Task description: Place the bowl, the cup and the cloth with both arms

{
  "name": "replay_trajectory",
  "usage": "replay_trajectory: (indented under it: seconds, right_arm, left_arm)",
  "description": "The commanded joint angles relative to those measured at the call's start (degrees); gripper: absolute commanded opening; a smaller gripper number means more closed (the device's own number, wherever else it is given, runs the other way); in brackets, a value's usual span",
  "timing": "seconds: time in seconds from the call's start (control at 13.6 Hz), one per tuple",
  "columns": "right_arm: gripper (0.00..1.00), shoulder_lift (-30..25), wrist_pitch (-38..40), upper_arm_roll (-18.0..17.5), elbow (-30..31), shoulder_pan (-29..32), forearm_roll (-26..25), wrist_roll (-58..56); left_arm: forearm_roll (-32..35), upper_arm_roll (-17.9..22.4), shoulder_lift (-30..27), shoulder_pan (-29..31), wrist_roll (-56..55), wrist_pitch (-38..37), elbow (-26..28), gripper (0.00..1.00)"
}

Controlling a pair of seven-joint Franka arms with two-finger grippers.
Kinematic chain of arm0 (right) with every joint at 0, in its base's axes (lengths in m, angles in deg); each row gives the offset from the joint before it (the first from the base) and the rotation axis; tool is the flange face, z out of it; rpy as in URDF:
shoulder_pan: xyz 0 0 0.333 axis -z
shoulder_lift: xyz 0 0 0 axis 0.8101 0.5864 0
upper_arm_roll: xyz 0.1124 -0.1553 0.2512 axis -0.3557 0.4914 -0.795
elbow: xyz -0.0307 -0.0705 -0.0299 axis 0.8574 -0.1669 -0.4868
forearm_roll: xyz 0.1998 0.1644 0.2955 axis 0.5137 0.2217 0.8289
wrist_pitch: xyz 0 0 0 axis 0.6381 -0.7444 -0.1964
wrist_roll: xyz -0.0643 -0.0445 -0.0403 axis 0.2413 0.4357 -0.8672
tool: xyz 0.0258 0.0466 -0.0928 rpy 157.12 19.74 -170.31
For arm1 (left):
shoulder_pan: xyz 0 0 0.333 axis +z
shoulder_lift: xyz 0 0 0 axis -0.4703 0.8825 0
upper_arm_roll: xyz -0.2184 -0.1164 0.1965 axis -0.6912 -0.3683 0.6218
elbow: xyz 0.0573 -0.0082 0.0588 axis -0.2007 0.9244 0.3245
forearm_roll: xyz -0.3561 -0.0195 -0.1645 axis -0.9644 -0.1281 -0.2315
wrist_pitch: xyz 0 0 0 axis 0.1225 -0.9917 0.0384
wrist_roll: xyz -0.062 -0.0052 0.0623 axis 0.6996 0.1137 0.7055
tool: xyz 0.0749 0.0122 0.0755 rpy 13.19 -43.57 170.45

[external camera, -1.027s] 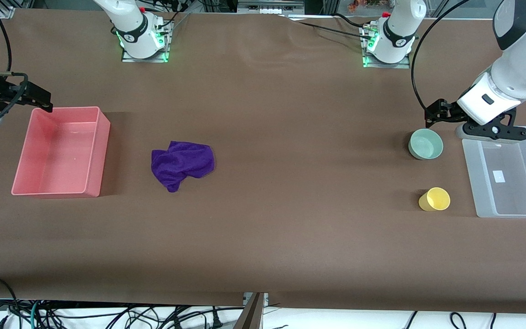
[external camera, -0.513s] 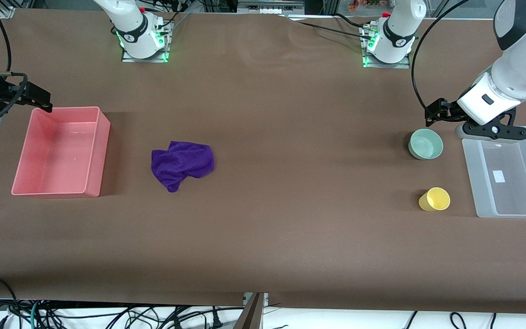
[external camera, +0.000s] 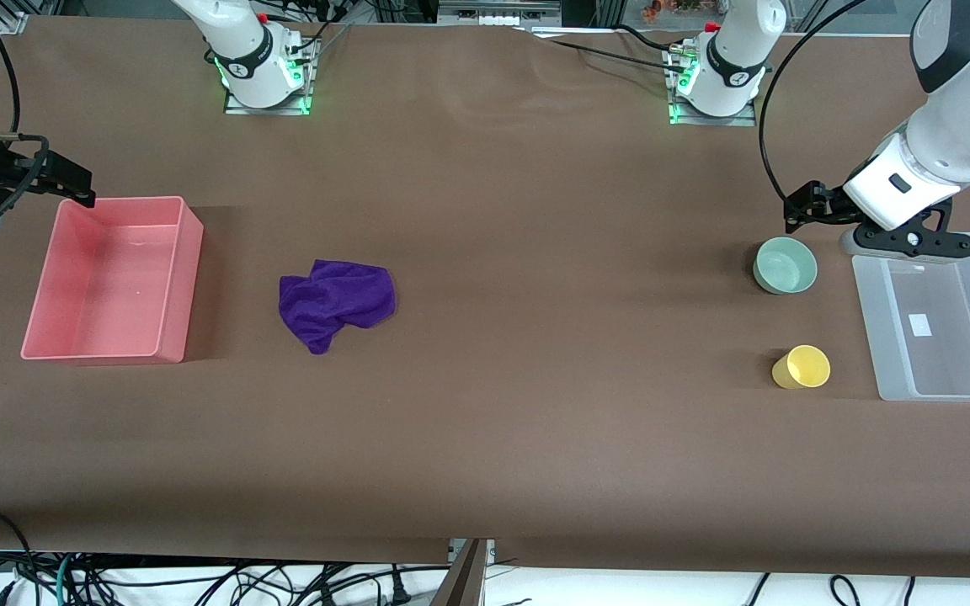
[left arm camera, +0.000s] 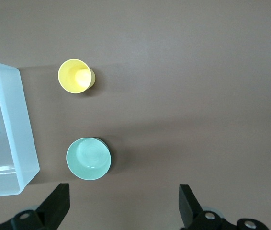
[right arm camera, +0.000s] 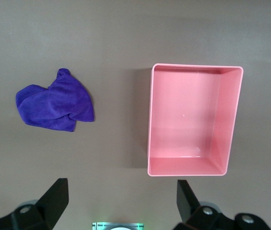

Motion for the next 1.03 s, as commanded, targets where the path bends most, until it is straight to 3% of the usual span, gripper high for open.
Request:
replay_trajectory:
  seconds: [0.0, 0.29, 0.59, 0.73, 0.95]
  right_arm:
    - [1.00, 0.8, -0.2, -0.1, -0.4, 0.1, -0.7, -0.8]
    - [1.00, 3.8, -1.6, -0.4, -0.3, -0.3, -1.0, -0.2]
    - [1.00, 12.4, -7.5, -0.8, 3.0, -5.0, -0.6, -0.8]
    - [1.00, 14.0, -13.4, -2.9, 8.4, -5.1, -0.5, -0.9]
    - [1.00, 15.1, -29.9, -4.9, 20.4, -5.1, -0.5, -0.8]
  left_arm:
    - [1.0, -0.1, 0.1, 0.1, -0.2, -0.7, -0.4, 1.00]
    - [1.3, 0.0, 0.6, 0.5, -0.1, -0.4, -0.4, 1.00]
    - [1.5, 0.1, 5.3, 6.2, 6.2, -0.3, -0.6, 1.00]
    - [1.5, 0.2, 8.5, 9.6, 13.7, 1.8, 0.0, 1.00]
    - [1.5, 0.1, 13.1, 14.0, 27.2, 9.0, 3.1, 1.00]
